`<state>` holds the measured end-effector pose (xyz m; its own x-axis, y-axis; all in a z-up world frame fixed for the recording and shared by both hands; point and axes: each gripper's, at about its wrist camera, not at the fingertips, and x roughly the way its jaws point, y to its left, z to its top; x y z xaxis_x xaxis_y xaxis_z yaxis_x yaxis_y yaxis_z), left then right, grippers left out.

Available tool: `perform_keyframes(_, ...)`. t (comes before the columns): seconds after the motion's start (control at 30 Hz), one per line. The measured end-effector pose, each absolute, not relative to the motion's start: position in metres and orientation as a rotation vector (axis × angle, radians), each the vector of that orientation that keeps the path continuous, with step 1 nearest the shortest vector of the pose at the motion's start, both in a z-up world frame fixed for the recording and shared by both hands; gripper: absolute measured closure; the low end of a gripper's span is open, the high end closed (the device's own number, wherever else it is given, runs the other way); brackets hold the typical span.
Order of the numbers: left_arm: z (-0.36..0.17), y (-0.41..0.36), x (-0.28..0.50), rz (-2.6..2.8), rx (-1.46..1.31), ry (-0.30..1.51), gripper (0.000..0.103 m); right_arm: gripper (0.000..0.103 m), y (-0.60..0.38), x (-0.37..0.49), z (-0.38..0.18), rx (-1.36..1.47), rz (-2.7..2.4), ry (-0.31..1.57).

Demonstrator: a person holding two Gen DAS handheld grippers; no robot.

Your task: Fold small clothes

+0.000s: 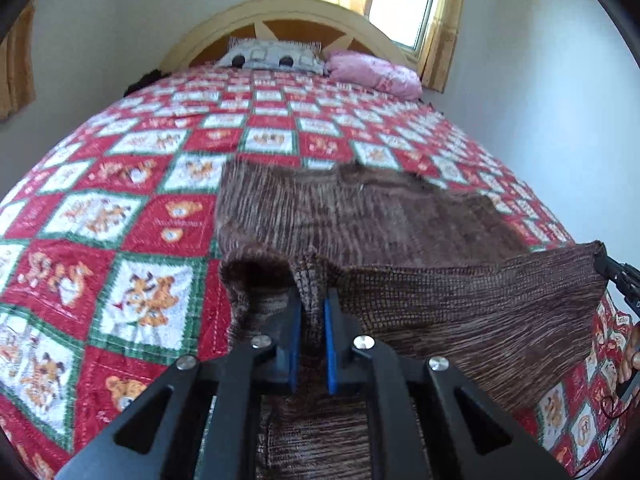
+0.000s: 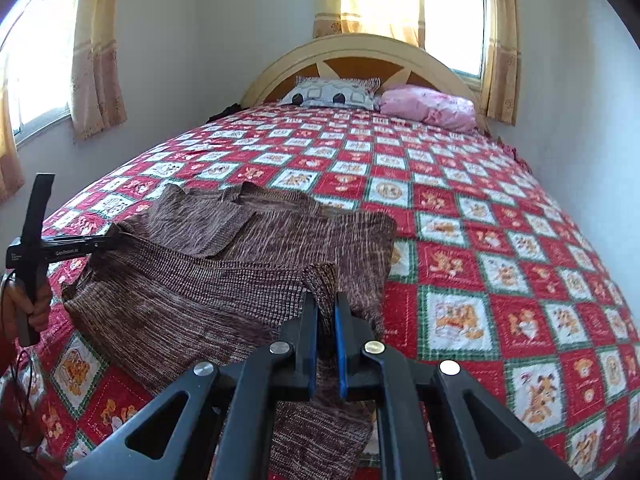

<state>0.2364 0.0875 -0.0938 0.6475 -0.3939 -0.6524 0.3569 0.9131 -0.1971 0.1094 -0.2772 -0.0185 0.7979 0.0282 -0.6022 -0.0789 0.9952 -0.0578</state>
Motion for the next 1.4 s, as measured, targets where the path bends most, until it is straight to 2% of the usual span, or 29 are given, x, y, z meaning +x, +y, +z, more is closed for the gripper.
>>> perform_keyframes(0.2, -0.062, 0.093, 0.242, -0.408, -0.081, 0.68, 0.093, 0.096, -0.265, 0.112, -0.003, -0.178, 0.033, 0.588)
perform_keyframes(0.43, -0.055, 0.094, 0.269, -0.36, -0.125, 0.674, 0.093, 0.096, -0.261, 0.137, 0.013, -0.26, 0.008, 0.547)
perform_keyframes(0.77, -0.054, 0.084, 0.343, -0.293, -0.167, 0.675, 0.093, 0.097, -0.273, 0.226, 0.015, -0.321, -0.058, 0.531)
perform_keyframes(1.13, -0.139, 0.052, 0.428, -0.187, -0.098, 0.829, 0.093, 0.097, -0.293, 0.328, -0.078, -0.321, -0.205, 0.65)
perform_keyframes(1.17, -0.141, 0.053, 0.431, -0.188, -0.106, 0.85, 0.091, 0.097, -0.294, 0.331, -0.083, -0.321, -0.213, 0.661)
perform_keyframes(1.2, -0.138, 0.055, 0.431, -0.174, -0.111, 0.84, 0.084, 0.097, -0.296, 0.333, -0.088, -0.324, -0.219, 0.668)
perform_keyframes(1.33, -0.142, 0.056, 0.432, -0.159, -0.112, 0.862, 0.082, 0.097, -0.301, 0.344, -0.11, -0.336, -0.246, 0.741)
perform_keyframes(1.4, -0.142, 0.052, 0.431, -0.136, -0.087, 0.861, 0.076, 0.097, -0.3, 0.349, -0.114, -0.351, -0.25, 0.774)
